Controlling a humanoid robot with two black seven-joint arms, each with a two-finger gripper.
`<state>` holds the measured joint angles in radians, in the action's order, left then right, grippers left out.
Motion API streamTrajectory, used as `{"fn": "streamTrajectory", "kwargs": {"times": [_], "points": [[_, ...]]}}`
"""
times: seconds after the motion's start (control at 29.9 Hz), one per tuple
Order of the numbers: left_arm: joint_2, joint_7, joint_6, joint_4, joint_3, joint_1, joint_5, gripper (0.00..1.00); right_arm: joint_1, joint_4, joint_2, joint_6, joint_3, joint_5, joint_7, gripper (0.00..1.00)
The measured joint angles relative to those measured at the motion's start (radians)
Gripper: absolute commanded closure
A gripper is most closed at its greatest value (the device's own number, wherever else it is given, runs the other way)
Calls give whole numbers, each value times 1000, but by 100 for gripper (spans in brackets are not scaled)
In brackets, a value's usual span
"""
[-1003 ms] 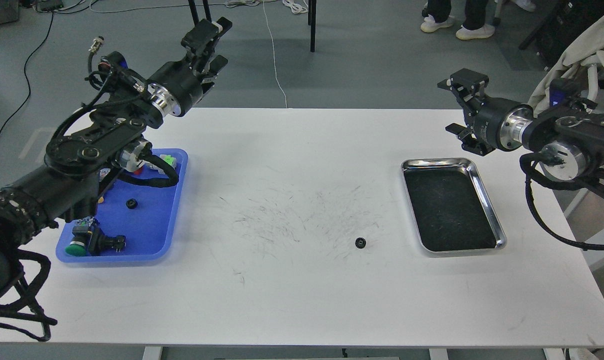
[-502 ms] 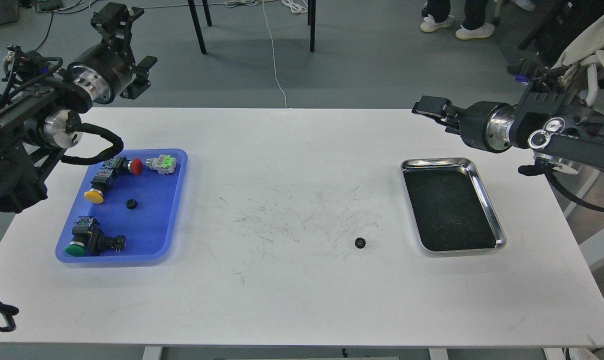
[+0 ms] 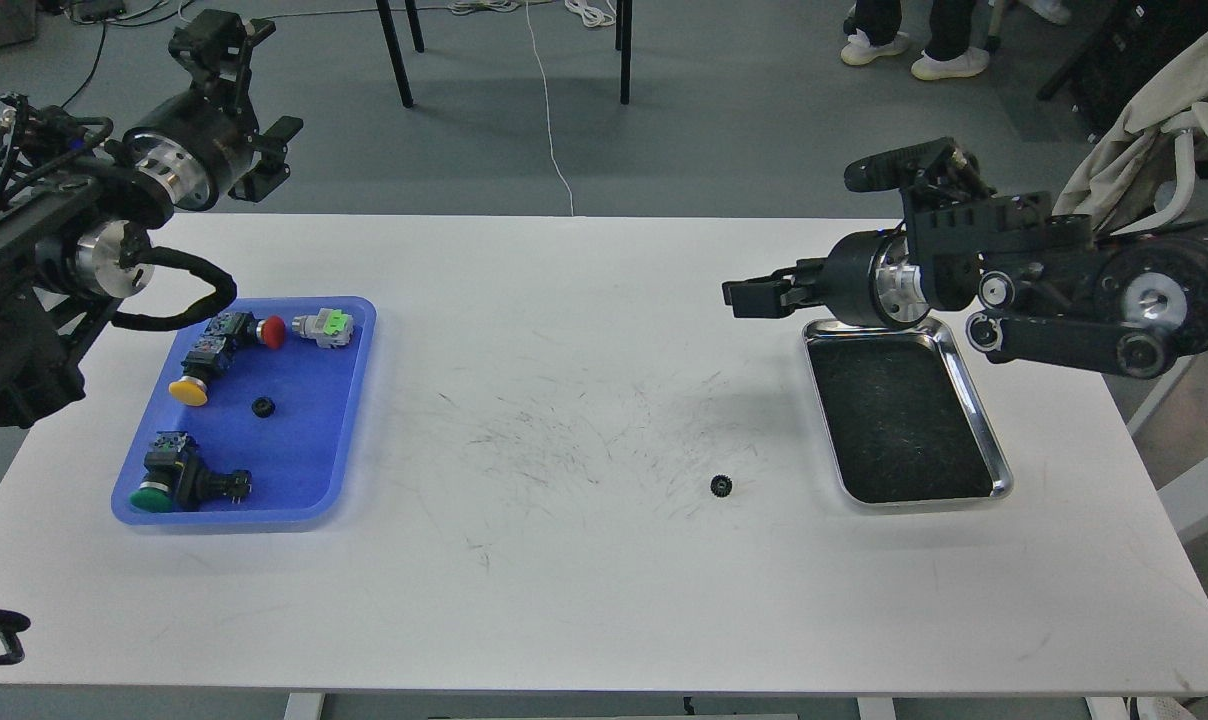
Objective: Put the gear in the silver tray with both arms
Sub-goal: 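Reach the right gripper down to the black gear on the table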
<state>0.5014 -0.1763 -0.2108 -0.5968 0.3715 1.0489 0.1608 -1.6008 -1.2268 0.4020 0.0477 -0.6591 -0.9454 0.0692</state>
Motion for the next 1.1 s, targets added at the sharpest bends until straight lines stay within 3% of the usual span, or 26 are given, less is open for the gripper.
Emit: {"fn": "streamTrajectory", "kwargs": {"times": [0.2,0.53,0.77,1.1], "points": [[13,0,0,2,-21,0,0,2,-37,-6,-101,0,-94,-105,48,13],[14,0,0,5,-34,-5,0,2,-38,-8,-148,6,-190,-247,201,21],[14,0,1,6,-34,-6,-1,2,-25,-7,-181,5,-224,-318,247,23],[25,-2,-1,6,-34,-7,0,2,32,23,-245,3,-233,-332,253,26]]}}
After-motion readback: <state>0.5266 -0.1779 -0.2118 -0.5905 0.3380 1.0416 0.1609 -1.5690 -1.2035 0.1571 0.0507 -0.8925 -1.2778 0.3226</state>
